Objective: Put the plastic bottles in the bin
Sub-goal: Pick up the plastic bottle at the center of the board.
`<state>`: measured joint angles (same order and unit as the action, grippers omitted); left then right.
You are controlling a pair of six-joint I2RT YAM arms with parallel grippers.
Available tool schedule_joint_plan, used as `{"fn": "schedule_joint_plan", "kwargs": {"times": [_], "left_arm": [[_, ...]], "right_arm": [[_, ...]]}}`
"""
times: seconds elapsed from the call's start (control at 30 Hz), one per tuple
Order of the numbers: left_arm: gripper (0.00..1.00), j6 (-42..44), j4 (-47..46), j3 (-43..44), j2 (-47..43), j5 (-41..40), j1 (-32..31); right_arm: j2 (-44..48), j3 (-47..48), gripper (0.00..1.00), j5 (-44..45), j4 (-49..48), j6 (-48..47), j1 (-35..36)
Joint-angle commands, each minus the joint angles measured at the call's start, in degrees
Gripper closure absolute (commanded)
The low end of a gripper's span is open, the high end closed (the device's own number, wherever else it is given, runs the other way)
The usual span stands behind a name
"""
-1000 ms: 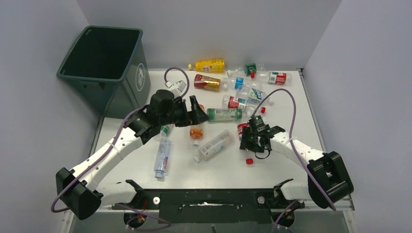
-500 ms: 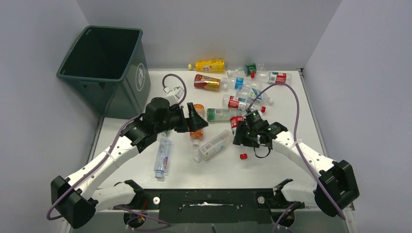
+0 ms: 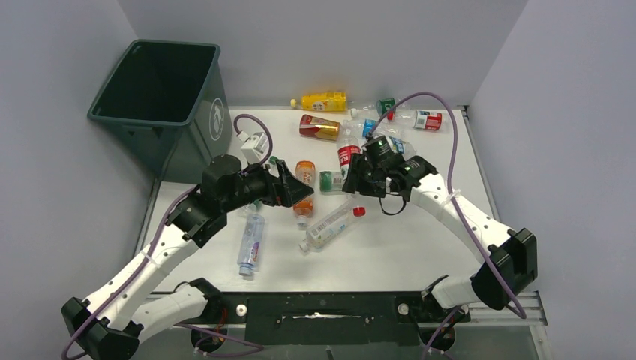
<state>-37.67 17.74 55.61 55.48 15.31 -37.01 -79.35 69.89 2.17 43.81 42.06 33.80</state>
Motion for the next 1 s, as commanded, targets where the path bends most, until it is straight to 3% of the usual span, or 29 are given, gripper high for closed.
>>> {"fn": "schedule_joint_plan", "kwargs": {"times": [0.0, 0.27, 0.7, 0.97], "left_arm": [[0.09, 1.25, -3.15, -0.5, -1.12, 3.03, 2.06], [0.09, -0.52, -3.77, -1.64, -2.12, 11.27, 10.05], [0.08, -6.21, -8.7, -3.24, -1.89, 20.05, 17.41], [0.08, -15.13, -19.82, -4.19, 0.57, 32.95, 27.17]], "right_arm": [[-0.08, 3.31, 0.58, 1.93, 0.4, 2.16, 2.87], [4.21, -0.09, 0.58, 1.95, -4.2, 4.87, 4.86], [4.7, 0.95, 0.58, -2.73, -10.9, 2.33, 7.16], [1.17, 5.03, 0.59, -8.09, -11.68, -1.04, 7.79]]}}
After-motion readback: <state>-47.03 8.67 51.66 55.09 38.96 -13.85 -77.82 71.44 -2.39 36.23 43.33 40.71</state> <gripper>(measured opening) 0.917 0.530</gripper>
